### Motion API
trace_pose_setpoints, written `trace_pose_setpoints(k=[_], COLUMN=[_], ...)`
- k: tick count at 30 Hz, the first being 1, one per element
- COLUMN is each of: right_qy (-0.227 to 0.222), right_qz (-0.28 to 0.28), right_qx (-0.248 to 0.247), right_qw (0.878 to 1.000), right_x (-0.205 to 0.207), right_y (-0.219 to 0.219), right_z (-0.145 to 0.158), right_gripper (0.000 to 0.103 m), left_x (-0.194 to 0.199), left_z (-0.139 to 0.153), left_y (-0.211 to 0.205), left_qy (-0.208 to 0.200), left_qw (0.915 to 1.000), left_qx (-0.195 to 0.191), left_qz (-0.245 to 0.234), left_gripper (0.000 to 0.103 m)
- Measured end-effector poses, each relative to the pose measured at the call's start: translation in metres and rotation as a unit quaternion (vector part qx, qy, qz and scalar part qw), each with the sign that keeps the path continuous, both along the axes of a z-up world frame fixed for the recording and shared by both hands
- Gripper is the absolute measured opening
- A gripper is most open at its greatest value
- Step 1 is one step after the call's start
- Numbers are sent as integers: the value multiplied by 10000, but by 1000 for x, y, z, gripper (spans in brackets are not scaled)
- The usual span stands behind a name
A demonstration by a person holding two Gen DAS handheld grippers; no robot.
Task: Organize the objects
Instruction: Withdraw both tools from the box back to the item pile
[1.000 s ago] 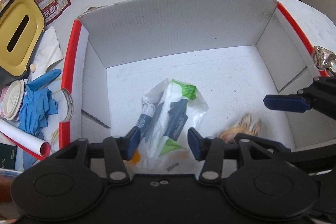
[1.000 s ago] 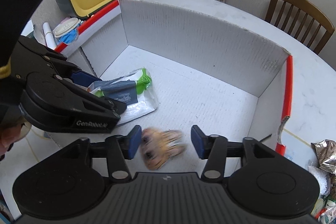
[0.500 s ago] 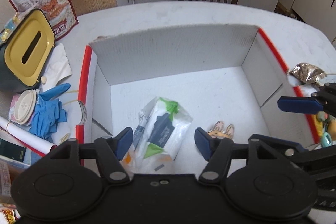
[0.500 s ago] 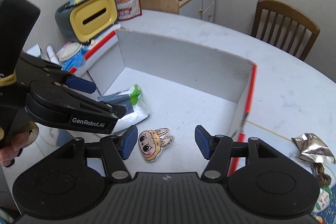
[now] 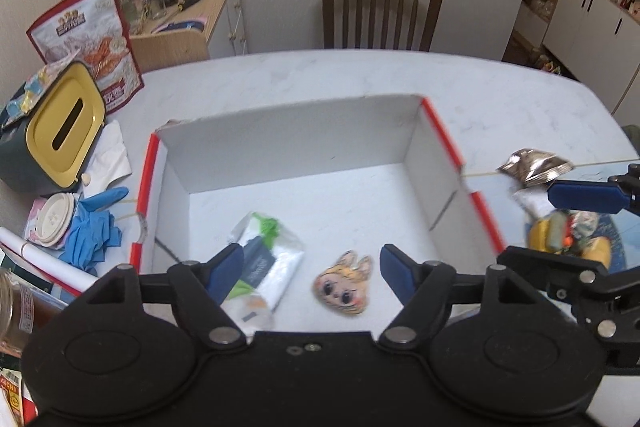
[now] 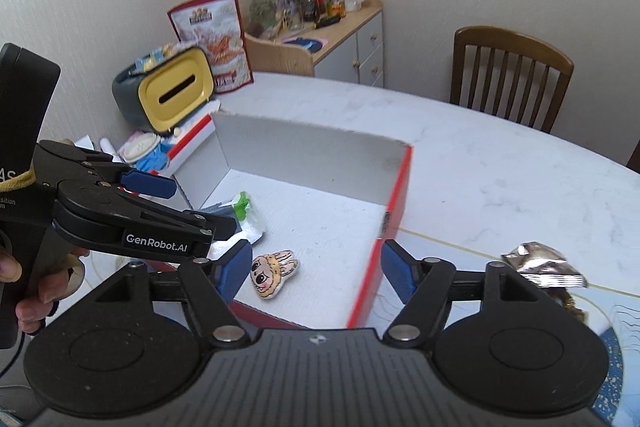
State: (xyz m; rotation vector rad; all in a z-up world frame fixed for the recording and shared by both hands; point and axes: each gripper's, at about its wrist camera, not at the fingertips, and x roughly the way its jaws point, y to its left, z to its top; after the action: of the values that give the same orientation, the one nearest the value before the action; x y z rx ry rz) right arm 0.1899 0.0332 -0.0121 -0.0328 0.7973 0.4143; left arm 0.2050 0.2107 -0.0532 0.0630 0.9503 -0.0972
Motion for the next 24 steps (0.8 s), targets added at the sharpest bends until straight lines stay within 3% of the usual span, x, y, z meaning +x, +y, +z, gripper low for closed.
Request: trace_pose_setpoints(k=[17, 24], right_qy=[-371, -423], right_qz=[-167, -514], right_qx=[348, 399], right_qw=[9986, 9970], right_x=[-48, -64], right_y=[-111, -170], right_z=[29, 27], right_gripper=[79, 82], left_x=[-33, -38], left_z=[30, 31], left_y=[-85, -117], left_qy=[-398, -470], left_qw=[9990, 9983], left_qx=[-195, -283], left_qz=[-99, -206], left_gripper=[89, 95])
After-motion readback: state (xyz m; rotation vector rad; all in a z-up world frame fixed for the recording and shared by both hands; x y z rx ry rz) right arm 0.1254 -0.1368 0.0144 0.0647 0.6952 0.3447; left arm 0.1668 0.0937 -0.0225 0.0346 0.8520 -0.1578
